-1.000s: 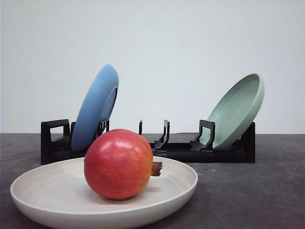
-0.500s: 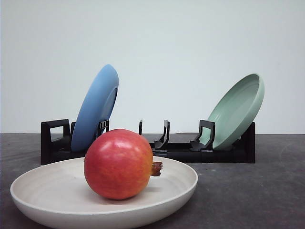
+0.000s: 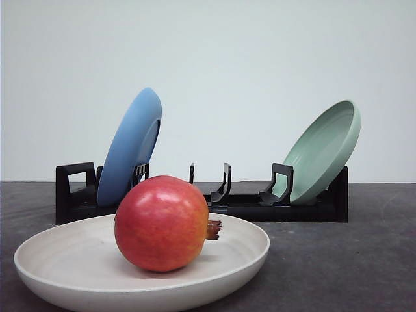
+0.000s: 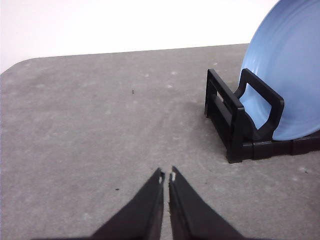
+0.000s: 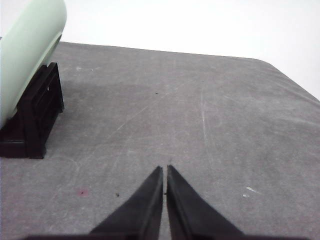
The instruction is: Place pomegranate in white plate
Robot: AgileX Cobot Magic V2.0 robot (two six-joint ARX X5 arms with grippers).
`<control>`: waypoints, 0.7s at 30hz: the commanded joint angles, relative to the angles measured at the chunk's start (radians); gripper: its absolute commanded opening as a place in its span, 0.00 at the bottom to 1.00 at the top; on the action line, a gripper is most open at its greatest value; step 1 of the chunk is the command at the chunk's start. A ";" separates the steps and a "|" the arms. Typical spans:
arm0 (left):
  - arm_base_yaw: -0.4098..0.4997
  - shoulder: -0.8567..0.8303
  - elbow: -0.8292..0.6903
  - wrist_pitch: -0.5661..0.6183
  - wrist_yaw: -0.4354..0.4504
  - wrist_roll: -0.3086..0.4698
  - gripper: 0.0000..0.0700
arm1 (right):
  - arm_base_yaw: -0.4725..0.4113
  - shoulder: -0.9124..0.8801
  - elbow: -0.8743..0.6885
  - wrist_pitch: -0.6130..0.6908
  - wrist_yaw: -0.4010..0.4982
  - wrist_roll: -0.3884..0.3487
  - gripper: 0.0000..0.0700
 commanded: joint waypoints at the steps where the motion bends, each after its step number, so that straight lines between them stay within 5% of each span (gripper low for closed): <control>1: 0.001 -0.001 -0.010 -0.003 0.000 0.014 0.00 | -0.001 -0.003 -0.008 0.009 -0.002 -0.003 0.01; 21: 0.001 -0.001 -0.010 -0.003 0.000 0.014 0.00 | -0.001 -0.003 -0.008 0.009 -0.002 -0.003 0.01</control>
